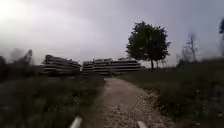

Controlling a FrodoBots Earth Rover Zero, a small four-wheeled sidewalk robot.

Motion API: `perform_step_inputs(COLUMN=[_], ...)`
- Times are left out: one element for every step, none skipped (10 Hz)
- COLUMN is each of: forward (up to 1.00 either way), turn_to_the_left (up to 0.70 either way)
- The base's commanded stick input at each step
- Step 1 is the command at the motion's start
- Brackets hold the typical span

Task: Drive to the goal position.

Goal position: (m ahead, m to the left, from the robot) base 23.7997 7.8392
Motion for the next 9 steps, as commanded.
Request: perform_step_inputs(forward=[0.7,0.7,0.7,0.7,0.7,0.7,0.7,0.7,0.7], turn_to_the_left=[0.0,0.0,0.0,0.0,-0.13,-0.29,-0.28,-0.12,0.0])
